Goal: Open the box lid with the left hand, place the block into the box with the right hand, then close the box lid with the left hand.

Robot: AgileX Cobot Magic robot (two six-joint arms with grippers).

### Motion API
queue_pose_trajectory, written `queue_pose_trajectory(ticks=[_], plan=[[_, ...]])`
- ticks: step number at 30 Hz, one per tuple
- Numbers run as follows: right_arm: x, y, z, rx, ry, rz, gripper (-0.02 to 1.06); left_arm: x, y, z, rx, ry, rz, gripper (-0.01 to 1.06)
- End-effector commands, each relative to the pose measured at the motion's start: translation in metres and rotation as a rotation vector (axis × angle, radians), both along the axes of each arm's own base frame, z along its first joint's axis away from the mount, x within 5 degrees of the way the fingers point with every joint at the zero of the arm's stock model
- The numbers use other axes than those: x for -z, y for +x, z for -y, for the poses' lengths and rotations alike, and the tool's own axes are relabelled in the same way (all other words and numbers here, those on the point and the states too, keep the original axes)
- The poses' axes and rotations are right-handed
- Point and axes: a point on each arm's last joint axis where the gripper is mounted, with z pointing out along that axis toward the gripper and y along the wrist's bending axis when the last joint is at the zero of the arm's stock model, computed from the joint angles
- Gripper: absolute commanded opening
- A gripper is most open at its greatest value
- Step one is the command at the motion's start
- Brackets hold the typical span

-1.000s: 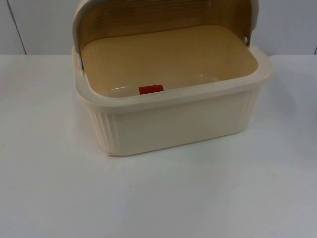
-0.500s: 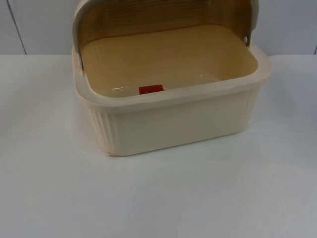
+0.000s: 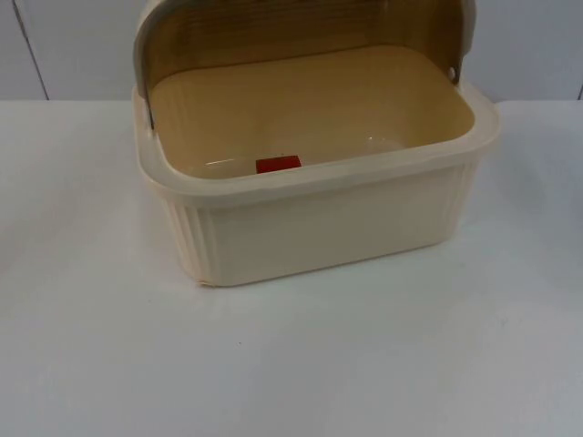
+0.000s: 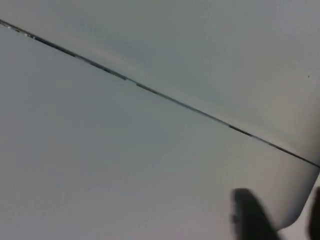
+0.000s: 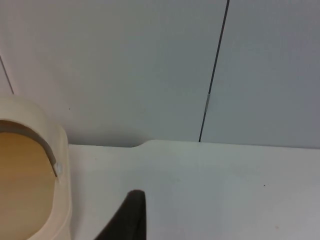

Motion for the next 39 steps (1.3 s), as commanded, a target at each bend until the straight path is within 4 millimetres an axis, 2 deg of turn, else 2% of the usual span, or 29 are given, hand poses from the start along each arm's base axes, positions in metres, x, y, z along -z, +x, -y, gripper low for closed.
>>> queue_pose_trajectory(ticks=[1,2,10,15,19,23,29,36,39], plan=[[-0.003,-0.002,0.000,-0.001,-0.004,0.023,1.05,-0.004,-0.002,0.003,0.003,-0.038,-0.005,0.09],[-0.003,-0.002,0.000,-0.001,-0.004,0.023,1.05,-0.004,-0.002,0.003,0.001,-0.052,-0.014,0.00],[-0.003,-0.002,0.000,-0.001,-0.004,0.023,1.05,-0.003,-0.004,0.007,-0.012,-0.172,-0.071,0.00],[-0.003,-0.002,0.000,-0.001,-0.004,0.023,1.05,0.001,-0.003,0.008,0.010,-0.136,-0.079,0.00],[-0.003,-0.002,0.000,-0.001,-0.004,0.027,1.05,0.020,-0.004,0.013,0.061,-0.083,-0.188,0.00],[-0.003,-0.002,0.000,-0.002,-0.004,0.030,1.05,0.029,-0.006,0.018,0.117,-0.083,-0.250,0.00],[-0.004,-0.003,0.000,-0.002,-0.004,0.034,1.05,0.035,-0.008,0.026,0.196,-0.103,-0.276,0.00],[-0.004,-0.003,0.000,-0.002,-0.004,0.034,1.05,0.049,-0.005,0.028,0.201,-0.084,-0.318,0.00],[-0.004,-0.003,0.000,-0.002,-0.004,0.034,1.05,0.048,-0.003,0.028,0.196,-0.088,-0.300,0.00]])
